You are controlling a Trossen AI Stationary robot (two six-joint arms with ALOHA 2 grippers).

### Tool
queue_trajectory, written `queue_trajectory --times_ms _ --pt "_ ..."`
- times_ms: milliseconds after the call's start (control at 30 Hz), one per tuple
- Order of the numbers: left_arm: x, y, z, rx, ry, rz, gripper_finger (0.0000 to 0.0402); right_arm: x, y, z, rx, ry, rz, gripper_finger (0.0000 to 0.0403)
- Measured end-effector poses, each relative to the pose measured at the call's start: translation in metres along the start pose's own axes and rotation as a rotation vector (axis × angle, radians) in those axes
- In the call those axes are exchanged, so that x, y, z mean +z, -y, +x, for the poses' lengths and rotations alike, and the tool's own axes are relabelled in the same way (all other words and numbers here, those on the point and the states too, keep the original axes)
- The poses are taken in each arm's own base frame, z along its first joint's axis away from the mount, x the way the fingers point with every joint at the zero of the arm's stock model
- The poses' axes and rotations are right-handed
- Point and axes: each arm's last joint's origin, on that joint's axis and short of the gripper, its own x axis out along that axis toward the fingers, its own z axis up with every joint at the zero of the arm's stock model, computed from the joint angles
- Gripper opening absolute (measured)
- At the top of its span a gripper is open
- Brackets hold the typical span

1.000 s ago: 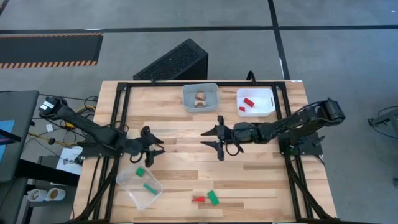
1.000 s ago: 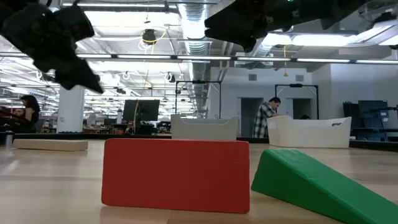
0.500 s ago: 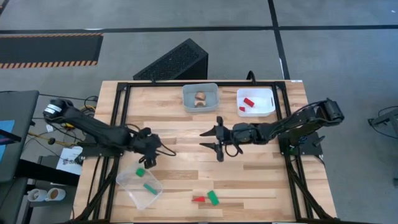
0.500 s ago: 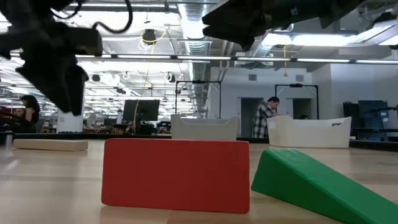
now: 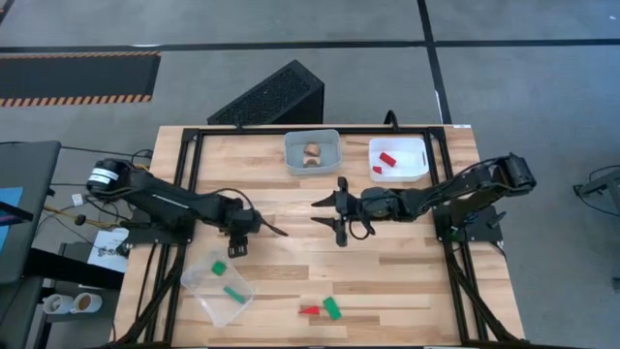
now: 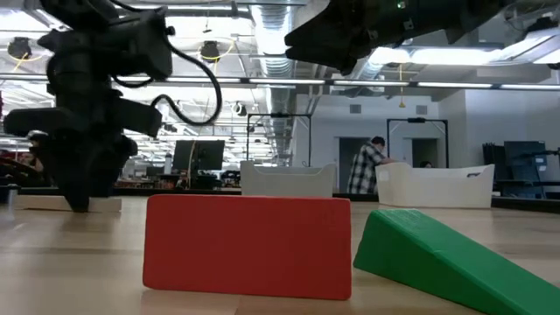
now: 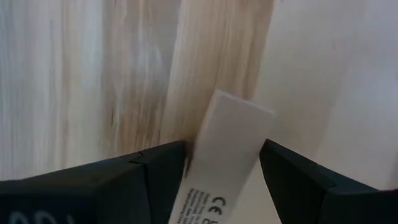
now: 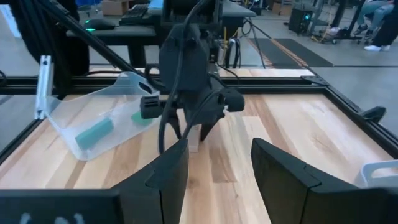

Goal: Sort & place blocks by color
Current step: Put the brown block into the gray bin

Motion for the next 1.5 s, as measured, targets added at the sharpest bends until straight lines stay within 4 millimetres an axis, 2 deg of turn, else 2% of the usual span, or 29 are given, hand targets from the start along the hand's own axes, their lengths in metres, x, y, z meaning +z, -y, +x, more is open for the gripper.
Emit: queue_trajectory --times_ms 100,200,367,400,467,567,667,900,1133,1200,1333,1500 --pt "0.002 -0.004 0.006 -0.002 -0.034 0.010 0.0200 0.000 0.003 0.000 -0.010 -0.001 0.002 0.0196" --pt "0.003 -0.005 0.006 -0.008 -0.031 0.037 0.0179 0.000 0.004 0.001 -0.013 -0.004 0.002 0.0193" --pt "0.007 -0.005 -0.008 0.016 0.044 0.080 0.0101 0.000 0.005 0.001 -0.015 -0.004 -0.017 0.0192" --pt "0.012 -0.004 -0.012 0.022 0.095 0.085 0.0087 0.000 0.005 0.001 -0.016 -0.001 -0.025 0.0192" --pt "0.024 -0.001 -0.025 0.000 0.227 0.097 0.0086 0.000 0.005 0.001 -0.016 0.002 -0.035 0.0190" --pt "0.029 0.003 -0.038 -0.020 0.336 0.145 0.0086 0.001 0.006 0.001 -0.019 0.001 -0.035 0.0187" --pt "0.036 0.004 -0.063 -0.008 0.527 0.152 0.0086 0.002 0.006 0.001 -0.022 0.007 -0.036 0.0184" --pt "0.037 0.007 -0.095 -0.006 1.028 0.158 0.0086 0.001 0.014 0.003 -0.047 -0.003 0.007 0.0180" --pt "0.025 0.004 -0.083 -0.079 1.421 0.100 0.0086 0.002 0.016 0.003 -0.056 0.013 0.031 0.0178" --pt "0.019 0.002 -0.073 -0.085 1.470 0.079 0.0086 0.002 0.016 0.003 -0.052 0.012 0.031 0.0178" --pt "0.016 0.003 -0.066 -0.092 1.565 0.037 0.0086 0.001 0.017 0.002 -0.052 0.041 0.058 0.0184" --pt "0.021 0.006 -0.058 -0.104 1.586 0.051 0.0086 0.004 0.017 0.001 -0.050 0.093 0.089 0.0218"
